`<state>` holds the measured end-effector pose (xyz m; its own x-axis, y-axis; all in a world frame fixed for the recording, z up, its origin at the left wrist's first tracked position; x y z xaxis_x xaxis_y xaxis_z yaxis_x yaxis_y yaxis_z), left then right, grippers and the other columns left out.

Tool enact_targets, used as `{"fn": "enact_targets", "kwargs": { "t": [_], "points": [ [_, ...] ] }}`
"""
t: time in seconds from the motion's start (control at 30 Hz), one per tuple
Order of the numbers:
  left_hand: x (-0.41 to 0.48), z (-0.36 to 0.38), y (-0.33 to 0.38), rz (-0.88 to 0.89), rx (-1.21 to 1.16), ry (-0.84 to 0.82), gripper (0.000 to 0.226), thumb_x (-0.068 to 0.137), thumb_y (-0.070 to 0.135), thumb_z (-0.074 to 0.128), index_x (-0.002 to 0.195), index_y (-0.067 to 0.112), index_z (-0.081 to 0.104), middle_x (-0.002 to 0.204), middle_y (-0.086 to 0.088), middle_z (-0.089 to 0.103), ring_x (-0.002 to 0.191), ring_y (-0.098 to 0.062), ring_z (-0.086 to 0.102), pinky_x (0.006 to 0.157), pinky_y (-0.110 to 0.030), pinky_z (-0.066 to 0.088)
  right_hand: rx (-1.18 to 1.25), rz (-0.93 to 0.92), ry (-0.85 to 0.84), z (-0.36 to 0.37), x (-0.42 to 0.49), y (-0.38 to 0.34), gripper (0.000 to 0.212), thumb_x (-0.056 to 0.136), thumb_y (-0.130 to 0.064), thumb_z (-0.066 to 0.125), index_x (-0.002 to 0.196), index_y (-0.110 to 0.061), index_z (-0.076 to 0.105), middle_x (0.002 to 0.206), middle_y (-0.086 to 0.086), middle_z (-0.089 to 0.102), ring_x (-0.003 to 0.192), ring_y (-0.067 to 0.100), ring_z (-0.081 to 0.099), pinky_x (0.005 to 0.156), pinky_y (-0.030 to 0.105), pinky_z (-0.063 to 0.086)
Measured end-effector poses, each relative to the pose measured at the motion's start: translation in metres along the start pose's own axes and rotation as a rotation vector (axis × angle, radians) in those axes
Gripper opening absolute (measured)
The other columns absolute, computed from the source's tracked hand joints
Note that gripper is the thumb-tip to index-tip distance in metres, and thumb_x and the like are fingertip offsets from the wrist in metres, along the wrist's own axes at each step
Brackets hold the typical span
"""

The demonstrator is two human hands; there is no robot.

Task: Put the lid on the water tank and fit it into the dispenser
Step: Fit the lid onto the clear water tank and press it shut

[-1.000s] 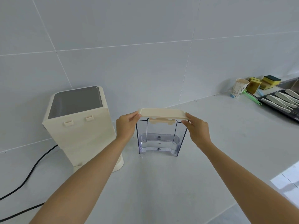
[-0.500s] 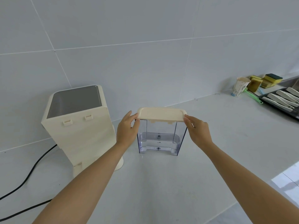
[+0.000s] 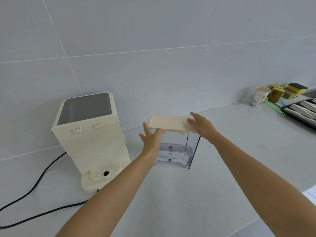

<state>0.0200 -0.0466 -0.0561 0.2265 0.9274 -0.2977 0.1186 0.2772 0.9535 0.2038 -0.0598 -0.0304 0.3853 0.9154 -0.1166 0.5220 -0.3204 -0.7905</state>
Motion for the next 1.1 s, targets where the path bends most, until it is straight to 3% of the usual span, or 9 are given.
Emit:
{"fn": "enact_targets", "kwargs": {
  "t": [0.1,0.2,0.33,0.43,0.53,0.63,0.8,0.97,1.1],
  "points": [
    [0.006,0.007,0.001,-0.029,0.025,-0.045,0.078,0.086,0.028,0.046,0.142,0.034,-0.008,0.156,-0.004,-0.013,0.144,-0.02,-0.004,0.112,-0.046,0.011,0.003,-0.004,-0.011,0.001,0.003,0.0,0.045,0.093,-0.027,0.042,0.136,-0.013,0.044,0.143,0.009,0.045,0.132,0.026,0.039,0.109,0.034,0.031],
    [0.013,0.011,0.002,-0.03,0.053,-0.066,0.081,0.085,0.029,0.049,0.142,0.032,-0.009,0.155,-0.007,-0.016,0.143,-0.019,-0.011,0.113,-0.047,0.008,0.024,0.014,0.013,-0.001,0.004,0.001,0.033,0.089,-0.023,0.047,0.119,-0.016,0.058,0.115,0.005,0.055,0.113,0.025,0.049,0.085,0.024,0.04],
    [0.021,0.012,0.001,-0.036,0.111,-0.053,0.087,0.083,0.029,0.053,0.142,0.03,-0.012,0.153,-0.011,-0.022,0.143,-0.022,-0.008,0.113,-0.045,0.011,-0.041,0.025,0.059,-0.003,0.002,0.001,0.043,0.086,-0.023,0.052,0.128,-0.012,0.054,0.13,0.008,0.057,0.117,0.026,0.052,0.087,0.025,0.04],
    [0.028,0.011,0.005,-0.027,0.147,-0.041,0.091,0.082,0.03,0.056,0.142,0.029,-0.012,0.152,-0.013,-0.024,0.144,-0.026,-0.001,0.113,-0.045,0.014,-0.117,0.058,0.072,-0.002,-0.001,0.005,0.033,0.08,-0.024,0.054,0.101,0.0,0.064,0.103,0.023,0.063,0.079,0.022,0.053,0.068,0.027,0.038],
    [0.04,0.011,0.008,0.004,0.2,-0.042,0.092,0.081,0.032,0.058,0.142,0.027,-0.01,0.153,-0.014,-0.021,0.144,-0.027,0.003,0.112,-0.042,0.016,-0.166,0.068,0.031,0.0,-0.005,0.009,0.041,0.078,-0.032,0.06,0.095,0.005,0.062,0.082,0.017,0.056,0.073,0.02,0.048,0.065,0.029,0.036],
    [0.055,0.01,0.01,0.055,0.313,-0.081,0.094,0.079,0.04,0.06,0.143,0.026,-0.008,0.155,-0.012,-0.011,0.141,-0.028,0.018,0.111,-0.041,0.022,-0.198,0.051,-0.012,0.002,-0.013,0.007,0.032,0.076,-0.04,0.066,0.078,-0.009,0.056,0.082,0.003,0.055,0.076,0.02,0.051,0.059,0.025,0.036],
    [0.07,0.021,0.015,0.118,0.416,-0.231,0.102,0.073,0.041,0.067,0.143,0.025,-0.005,0.156,-0.007,0.0,0.139,-0.022,0.022,0.112,-0.036,0.023,-0.173,0.055,-0.114,0.021,-0.026,0.003,0.042,0.073,-0.041,0.068,0.062,-0.018,0.036,0.058,0.001,0.054,0.049,0.015,0.049,0.054,0.023,0.038],
    [0.08,0.029,0.019,0.123,0.406,-0.327,0.091,0.077,0.028,0.066,0.144,0.025,0.004,0.156,-0.003,0.01,0.139,-0.021,0.022,0.108,-0.034,0.025,-0.136,0.077,-0.108,0.032,-0.033,-0.001,0.043,0.074,-0.038,0.068,0.061,-0.015,0.035,0.057,0.004,0.054,0.05,0.017,0.05,0.058,0.026,0.042],
    [0.082,0.032,0.024,0.134,0.402,-0.371,0.086,0.078,0.024,0.066,0.144,0.025,0.012,0.154,-0.002,0.018,0.138,-0.021,0.024,0.108,-0.034,0.027,-0.078,0.08,-0.08,0.035,-0.04,-0.002,0.04,0.077,-0.03,0.066,0.058,-0.013,0.034,0.073,0.011,0.055,0.067,0.024,0.055,0.064,0.031,0.045]
  ]
}}
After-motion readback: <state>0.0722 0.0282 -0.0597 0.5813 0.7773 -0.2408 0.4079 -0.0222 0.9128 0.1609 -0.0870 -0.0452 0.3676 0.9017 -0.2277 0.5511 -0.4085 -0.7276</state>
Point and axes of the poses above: each hand's wrist, its own x-axis towards the middle knuckle, its own z-axis out of the palm, y = z × x, the point moved 9 cm from there along x, towards the middle knuckle
